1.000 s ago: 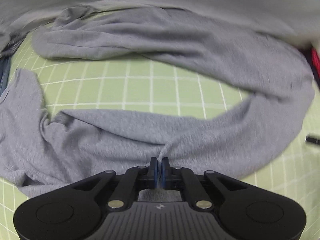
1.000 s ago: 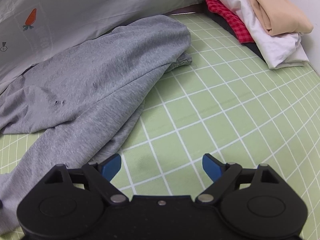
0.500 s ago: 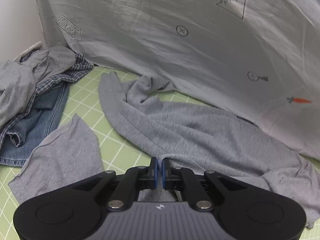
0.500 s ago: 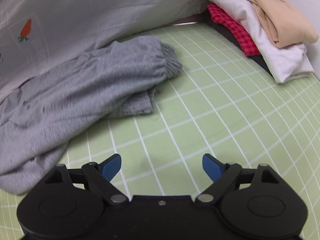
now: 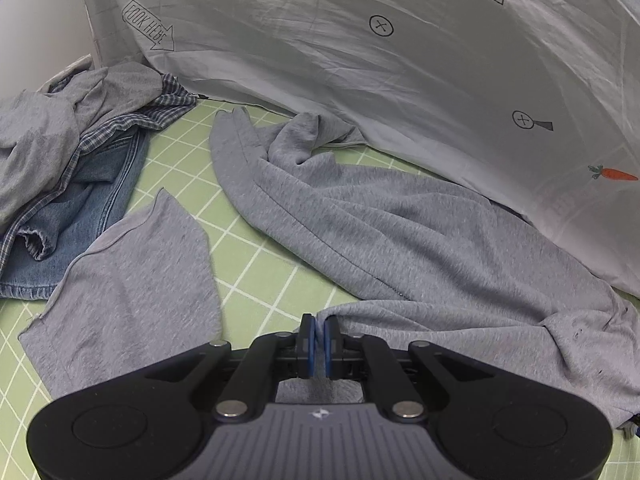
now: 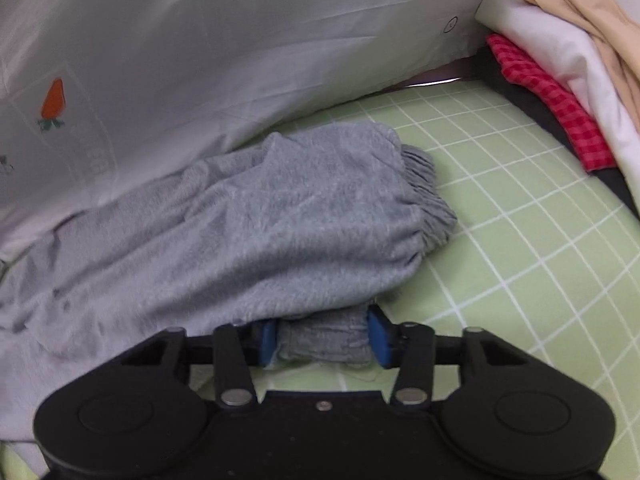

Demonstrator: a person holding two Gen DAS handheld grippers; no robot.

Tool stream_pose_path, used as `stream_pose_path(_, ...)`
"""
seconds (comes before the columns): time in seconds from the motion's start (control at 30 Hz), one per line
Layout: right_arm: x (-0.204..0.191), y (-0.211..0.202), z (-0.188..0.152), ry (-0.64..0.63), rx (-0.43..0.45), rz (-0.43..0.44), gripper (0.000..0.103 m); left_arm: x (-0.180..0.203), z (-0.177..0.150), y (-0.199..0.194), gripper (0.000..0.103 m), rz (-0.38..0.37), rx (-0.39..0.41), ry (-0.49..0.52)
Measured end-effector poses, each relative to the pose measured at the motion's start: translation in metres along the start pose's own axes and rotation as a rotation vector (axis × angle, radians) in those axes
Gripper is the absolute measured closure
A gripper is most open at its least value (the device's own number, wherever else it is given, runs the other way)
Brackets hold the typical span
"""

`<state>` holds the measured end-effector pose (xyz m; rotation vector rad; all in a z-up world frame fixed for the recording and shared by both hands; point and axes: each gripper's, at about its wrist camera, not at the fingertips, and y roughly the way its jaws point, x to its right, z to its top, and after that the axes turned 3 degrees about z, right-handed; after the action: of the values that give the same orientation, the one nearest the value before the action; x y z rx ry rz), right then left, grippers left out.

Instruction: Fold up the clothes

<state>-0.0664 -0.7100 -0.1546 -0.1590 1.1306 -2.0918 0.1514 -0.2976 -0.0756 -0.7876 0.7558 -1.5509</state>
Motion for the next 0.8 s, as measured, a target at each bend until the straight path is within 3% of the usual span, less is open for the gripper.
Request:
stream_pose_path(0.17, -0.008, -0.037, -0.001, -0.134, 0.038, -0.037, 0.079, -0.001, 0.000, -0.023, 0.098, -0.029, 0.031, 0.008)
stream_pose_path(0.4, 0.026, -0.164, -0.016, -0.210, 0.178, -0.184, 0.082, -0.018, -0.020, -0.072, 0.100, -0.055, 0.062, 0.022)
stream_pose_path(0.47, 0.043, -0.190, -0.026, -0.180, 0.175, -0.207, 0.082, -0.025, -0.028, -0.082, 0.100, -0.059, 0.050, 0.011)
stream_pose_path(0.53, 0.060, -0.188, -0.043, -0.145, 0.077, -0.199, 0.082, -0.034, -0.042, -0.074, 0.100, -0.037, -0.013, -0.034)
stream_pose_path(0.63, 0.075, -0.167, -0.070, -0.109, -0.103, -0.179, 0.073, -0.037, -0.057, -0.060, 0.099, 0.011, -0.100, -0.050)
stream_pose_path(0.67, 0.079, -0.160, -0.079, -0.097, -0.157, -0.172, 0.062, -0.035, -0.057, -0.062, 0.096, 0.008, -0.094, -0.035)
stream_pose_path(0.7, 0.079, -0.162, -0.083, -0.052, -0.137, -0.157, 0.053, -0.032, -0.058, -0.064, 0.095, 0.005, -0.088, -0.020)
stream_pose_path(0.8, 0.080, -0.168, -0.083, 0.067, -0.069, -0.122, 0.044, -0.023, -0.059, -0.070, 0.067, -0.002, -0.070, 0.024)
